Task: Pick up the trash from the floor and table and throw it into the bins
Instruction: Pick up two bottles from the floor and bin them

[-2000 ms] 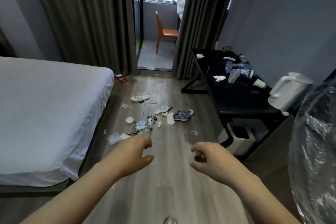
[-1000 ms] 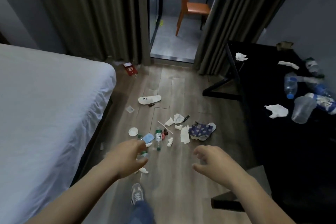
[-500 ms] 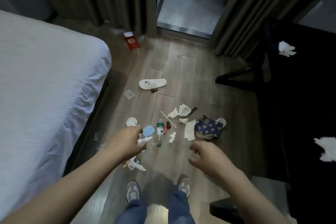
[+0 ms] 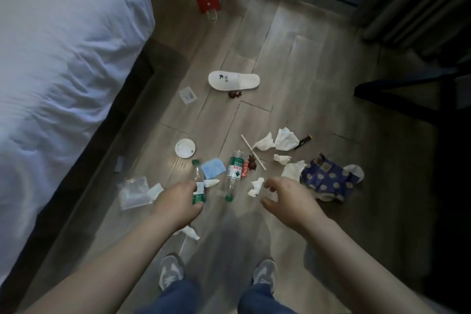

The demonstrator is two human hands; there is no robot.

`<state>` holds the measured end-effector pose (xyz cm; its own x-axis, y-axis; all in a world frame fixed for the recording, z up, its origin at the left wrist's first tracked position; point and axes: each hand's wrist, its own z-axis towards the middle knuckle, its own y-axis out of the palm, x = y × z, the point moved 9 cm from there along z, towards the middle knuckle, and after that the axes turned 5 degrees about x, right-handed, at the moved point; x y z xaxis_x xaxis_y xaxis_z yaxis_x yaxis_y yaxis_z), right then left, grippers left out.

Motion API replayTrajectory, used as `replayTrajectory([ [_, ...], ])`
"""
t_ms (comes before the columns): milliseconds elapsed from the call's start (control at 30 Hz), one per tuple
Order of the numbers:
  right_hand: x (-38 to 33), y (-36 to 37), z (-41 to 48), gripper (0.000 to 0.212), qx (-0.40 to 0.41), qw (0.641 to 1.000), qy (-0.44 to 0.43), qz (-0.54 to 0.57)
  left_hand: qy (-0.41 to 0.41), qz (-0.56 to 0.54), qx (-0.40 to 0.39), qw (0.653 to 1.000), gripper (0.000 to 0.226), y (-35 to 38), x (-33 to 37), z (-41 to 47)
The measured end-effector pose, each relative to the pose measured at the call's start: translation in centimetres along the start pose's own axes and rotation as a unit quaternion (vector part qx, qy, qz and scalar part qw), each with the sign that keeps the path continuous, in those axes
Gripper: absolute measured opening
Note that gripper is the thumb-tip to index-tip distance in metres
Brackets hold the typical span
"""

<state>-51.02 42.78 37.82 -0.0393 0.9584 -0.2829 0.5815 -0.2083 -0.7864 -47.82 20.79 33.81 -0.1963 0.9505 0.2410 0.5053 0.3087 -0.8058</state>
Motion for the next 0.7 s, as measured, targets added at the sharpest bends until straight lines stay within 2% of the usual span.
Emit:
replayTrajectory([
  [300,4.8,16.7,11.8,0.036,0.003,0.999,-0.031,-0.012,-0.023,0.011,0.036,0.999,0.036,16.2,-7.1,11.4],
  [433,6.8,23.8,17.1,0.035,0.007,0.998,-0.050,-0.032,-0.024,0.005,0.041,0.999,0.048,23.2,-10.2,15.9],
  [600,8.2,29.0,23.6,0.035,0.031,0.993,-0.088,-0.071,-0.017,-0.056,0.105,0.993,0.074,26.6,-12.4,21.3],
  [700,8.3,30.7,26.2,0.035,0.039,0.990,-0.104,-0.089,0.000,-0.056,0.123,0.991,0.074,27.9,-12.8,23.9],
])
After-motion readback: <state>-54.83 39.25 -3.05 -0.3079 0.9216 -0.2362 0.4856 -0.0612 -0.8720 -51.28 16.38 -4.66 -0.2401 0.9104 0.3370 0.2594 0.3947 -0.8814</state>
